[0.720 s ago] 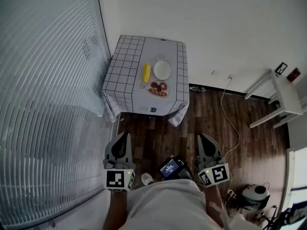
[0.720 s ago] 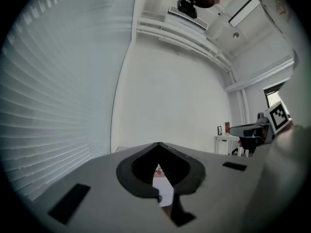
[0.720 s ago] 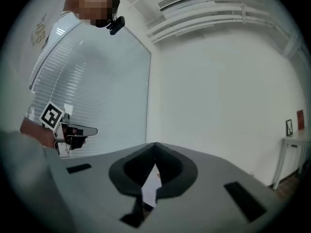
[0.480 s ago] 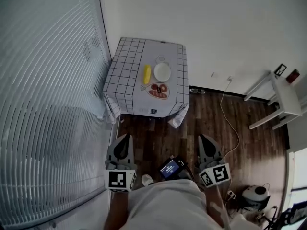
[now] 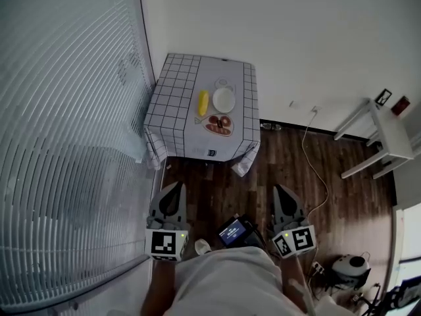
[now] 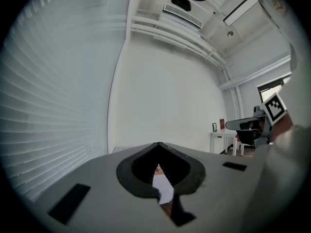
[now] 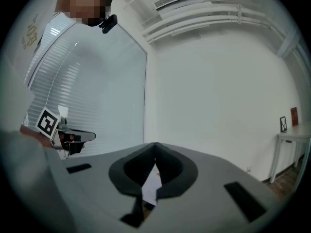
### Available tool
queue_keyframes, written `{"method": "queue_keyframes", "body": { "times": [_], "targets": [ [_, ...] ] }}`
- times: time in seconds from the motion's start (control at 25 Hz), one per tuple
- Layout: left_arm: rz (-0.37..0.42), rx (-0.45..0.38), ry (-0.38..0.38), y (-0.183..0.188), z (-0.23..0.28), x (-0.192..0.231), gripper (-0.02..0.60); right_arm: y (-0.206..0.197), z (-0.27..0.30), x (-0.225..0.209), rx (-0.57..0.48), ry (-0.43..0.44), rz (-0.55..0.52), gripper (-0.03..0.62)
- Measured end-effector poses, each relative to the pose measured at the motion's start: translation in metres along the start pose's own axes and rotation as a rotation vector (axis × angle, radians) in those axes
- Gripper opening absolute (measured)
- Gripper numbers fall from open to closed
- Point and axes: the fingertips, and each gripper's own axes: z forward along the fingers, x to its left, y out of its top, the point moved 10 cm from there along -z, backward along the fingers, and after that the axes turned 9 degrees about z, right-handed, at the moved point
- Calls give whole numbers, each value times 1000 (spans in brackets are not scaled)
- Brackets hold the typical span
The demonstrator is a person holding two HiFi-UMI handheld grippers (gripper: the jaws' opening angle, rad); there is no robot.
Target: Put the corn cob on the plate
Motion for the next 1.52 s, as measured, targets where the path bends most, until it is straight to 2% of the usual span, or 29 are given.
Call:
{"method": "queue_keyframes", "body": {
  "times": [0.12, 0.36, 0.68, 0.88, 1.08, 1.52],
  "targets": [
    [10, 13, -9, 1, -1, 0, 6, 1, -6, 2, 3, -4, 11, 6],
    [8, -19, 11, 1, 5, 11, 6, -4, 4, 1, 1, -30, 6, 6],
    [20, 28, 26, -2, 28, 20, 6, 2, 39, -8, -26, -30, -37, 6],
    [48, 14, 11, -9, 73, 31, 6, -1, 78, -34, -18, -47, -11, 6],
    [51, 51, 9, -5, 125, 46, 6, -1, 126, -62, 24, -46, -29, 6],
    [35, 117, 9, -15, 237, 65, 6, -7, 231, -122, 111, -1, 1, 6]
  ]
}}
